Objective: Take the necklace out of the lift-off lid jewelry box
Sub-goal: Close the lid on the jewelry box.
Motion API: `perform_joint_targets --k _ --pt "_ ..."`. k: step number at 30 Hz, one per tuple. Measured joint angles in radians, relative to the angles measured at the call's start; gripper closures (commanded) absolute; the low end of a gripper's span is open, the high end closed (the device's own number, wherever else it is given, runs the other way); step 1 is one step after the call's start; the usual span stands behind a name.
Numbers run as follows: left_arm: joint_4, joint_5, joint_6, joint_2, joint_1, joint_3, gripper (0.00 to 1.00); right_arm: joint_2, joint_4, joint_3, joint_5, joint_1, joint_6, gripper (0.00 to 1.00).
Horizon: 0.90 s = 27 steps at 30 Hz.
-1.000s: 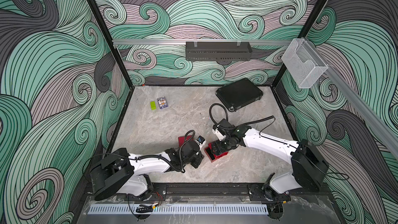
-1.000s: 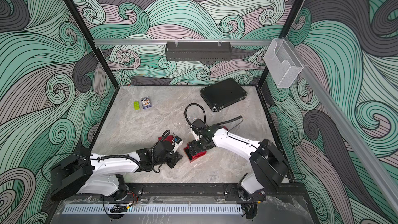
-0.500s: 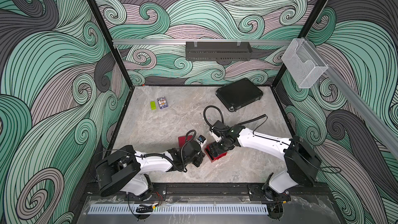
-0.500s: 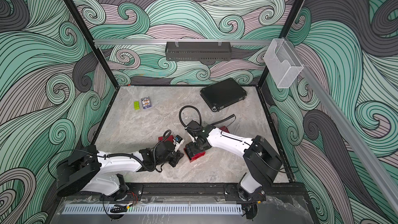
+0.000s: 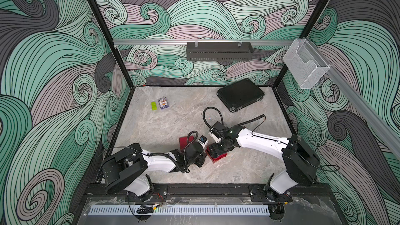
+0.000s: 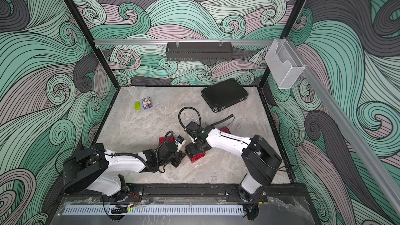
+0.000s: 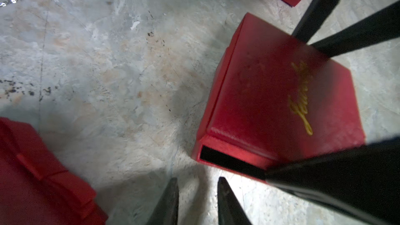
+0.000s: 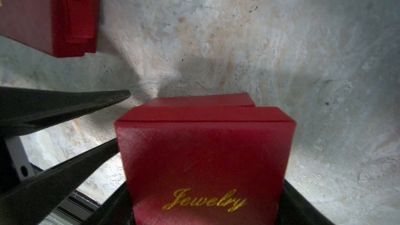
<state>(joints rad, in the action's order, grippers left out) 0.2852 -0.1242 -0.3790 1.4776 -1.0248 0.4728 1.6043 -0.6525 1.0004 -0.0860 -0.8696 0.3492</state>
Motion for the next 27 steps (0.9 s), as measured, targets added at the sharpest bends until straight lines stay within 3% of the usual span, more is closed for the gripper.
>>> perform_joint_targets --k 27 --pt "0.110 -0.044 -0.048 0.039 -0.004 -0.024 0.70 0.005 -0.039 0.017 0.064 -0.014 0.037 0.18"
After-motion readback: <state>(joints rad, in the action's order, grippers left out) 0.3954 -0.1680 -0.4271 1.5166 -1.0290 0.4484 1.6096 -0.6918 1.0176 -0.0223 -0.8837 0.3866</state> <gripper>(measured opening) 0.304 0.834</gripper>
